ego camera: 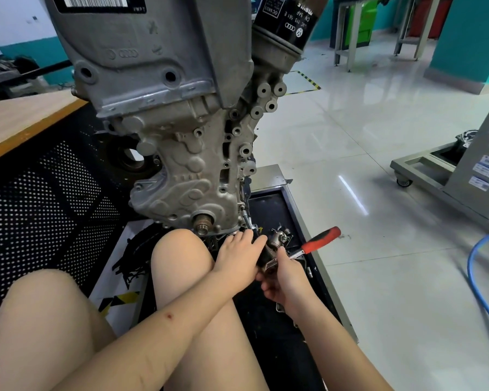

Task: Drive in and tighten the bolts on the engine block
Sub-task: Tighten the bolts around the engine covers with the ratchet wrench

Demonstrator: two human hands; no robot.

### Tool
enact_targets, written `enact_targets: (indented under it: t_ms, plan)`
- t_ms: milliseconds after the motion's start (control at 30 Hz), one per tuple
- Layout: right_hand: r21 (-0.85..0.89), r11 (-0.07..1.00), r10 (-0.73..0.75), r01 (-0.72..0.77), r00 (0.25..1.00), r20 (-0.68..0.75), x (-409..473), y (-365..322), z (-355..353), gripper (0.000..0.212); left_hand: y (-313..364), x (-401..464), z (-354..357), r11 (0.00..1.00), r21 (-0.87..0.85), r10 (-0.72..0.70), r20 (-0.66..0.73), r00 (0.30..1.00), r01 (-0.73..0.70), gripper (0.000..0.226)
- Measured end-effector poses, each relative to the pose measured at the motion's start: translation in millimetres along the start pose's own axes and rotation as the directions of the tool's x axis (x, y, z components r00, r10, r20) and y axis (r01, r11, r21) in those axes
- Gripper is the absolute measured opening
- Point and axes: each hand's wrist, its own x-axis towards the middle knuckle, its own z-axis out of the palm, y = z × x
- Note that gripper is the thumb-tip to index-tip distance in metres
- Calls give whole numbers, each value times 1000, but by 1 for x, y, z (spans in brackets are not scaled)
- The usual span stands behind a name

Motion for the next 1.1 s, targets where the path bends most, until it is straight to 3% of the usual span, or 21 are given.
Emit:
enact_targets:
  t_ms: [167, 300, 433, 600, 700, 767, 833, 967, 1033, 1100]
  plan:
    - [79, 993, 84, -83, 996, -6, 2, -2, 1, 54, 1, -2, -2, 1000, 16, 12, 22, 1000, -12, 62]
    - [271, 943, 182, -192, 981, 63, 0, -3, -1, 51, 1, -1, -1, 999, 32, 38, 31, 999, -39, 65]
    - [309, 931, 182, -195, 981, 71, 1, -2, 0, 51, 1, -1, 0, 999, 25, 48, 25, 999, -48, 67]
    - [104, 989, 108, -105, 994, -25, 5, 1, 2, 53, 0, -1, 2, 999, 23, 46, 5, 999, -46, 62]
    - [-90, 994, -67, 59, 994, -84, 3, 4, 1, 48, 0, -1, 3, 999, 22, 43, -11, 999, -43, 59]
    - [-272, 938, -246, 214, 965, -91, 2, 6, 1, 40, 0, -1, 3, 999, 16, 41, -15, 999, -40, 58]
    - [-467, 817, -405, 337, 913, -49, 1, 7, 2, 30, -1, -1, 5, 999, 12, 42, -17, 999, -42, 56]
    - [-728, 557, -527, 399, 848, 62, -1, 10, 4, 29, -3, -1, 7, 999, 4, 43, -10, 999, -43, 47]
    - [-731, 555, -530, 398, 846, 58, -2, 9, 4, 30, -3, -1, 7, 999, -6, 42, -9, 999, -42, 47]
    - [-651, 646, -493, 399, 869, 42, -2, 7, 3, 26, -3, -1, 7, 999, -17, 36, -12, 999, -36, 49]
